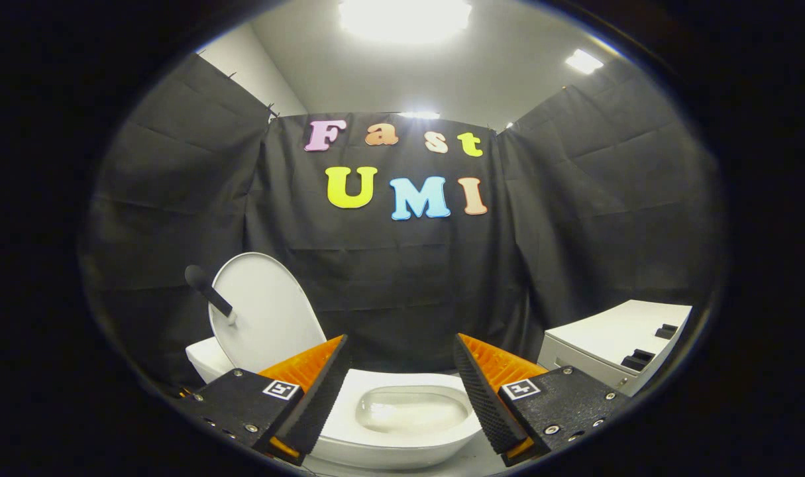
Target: Open the toilet lid.
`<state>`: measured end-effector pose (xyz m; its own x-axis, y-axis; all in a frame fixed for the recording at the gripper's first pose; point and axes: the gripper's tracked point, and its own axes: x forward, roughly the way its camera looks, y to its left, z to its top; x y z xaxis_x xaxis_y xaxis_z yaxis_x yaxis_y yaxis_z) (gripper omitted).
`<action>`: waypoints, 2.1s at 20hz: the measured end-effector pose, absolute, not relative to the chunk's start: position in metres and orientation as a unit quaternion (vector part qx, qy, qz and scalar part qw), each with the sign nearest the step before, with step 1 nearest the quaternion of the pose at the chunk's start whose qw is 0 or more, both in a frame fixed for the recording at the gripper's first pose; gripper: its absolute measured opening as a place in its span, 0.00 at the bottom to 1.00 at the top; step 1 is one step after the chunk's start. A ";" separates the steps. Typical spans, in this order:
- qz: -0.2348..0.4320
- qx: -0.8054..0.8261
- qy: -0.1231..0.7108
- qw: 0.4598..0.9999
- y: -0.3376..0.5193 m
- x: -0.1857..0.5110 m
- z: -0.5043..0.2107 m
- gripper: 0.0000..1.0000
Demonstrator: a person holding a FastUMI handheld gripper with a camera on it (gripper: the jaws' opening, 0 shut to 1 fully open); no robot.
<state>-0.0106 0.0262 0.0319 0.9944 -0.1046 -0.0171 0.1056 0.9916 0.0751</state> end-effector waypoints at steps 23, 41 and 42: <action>-0.029 0.038 0.029 0.998 0.040 -0.016 -0.003 0.95; -0.014 0.036 0.016 0.999 0.043 -0.017 0.008 0.95; -0.009 0.031 0.013 0.999 0.041 -0.015 0.014 0.95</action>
